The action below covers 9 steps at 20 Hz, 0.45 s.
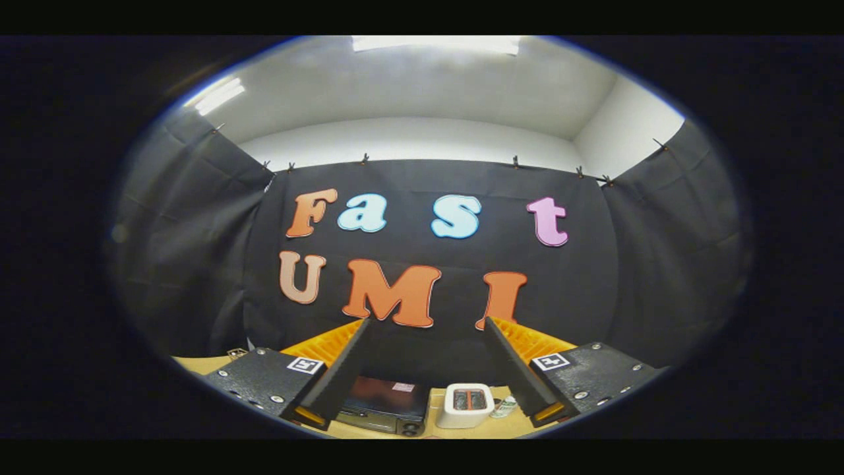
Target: Open the toaster oven, put the food inside, and close the toaster oven door.
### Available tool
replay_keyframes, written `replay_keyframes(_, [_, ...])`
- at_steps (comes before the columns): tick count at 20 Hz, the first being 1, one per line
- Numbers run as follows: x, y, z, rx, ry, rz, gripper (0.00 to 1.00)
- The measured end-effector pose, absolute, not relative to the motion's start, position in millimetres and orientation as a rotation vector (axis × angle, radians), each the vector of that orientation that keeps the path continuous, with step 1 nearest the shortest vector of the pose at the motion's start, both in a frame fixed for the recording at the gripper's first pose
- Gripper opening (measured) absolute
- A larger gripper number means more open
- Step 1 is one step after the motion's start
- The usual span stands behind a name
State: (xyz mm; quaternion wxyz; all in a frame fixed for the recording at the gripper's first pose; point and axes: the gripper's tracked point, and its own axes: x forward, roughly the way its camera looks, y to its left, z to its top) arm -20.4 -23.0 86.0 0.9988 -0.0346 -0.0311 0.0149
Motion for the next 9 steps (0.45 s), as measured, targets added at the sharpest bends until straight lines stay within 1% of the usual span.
replay_keyframes(9, [-20.8, -30.0, 94.7, -0.051, -0.092, 0.023, 0.99])
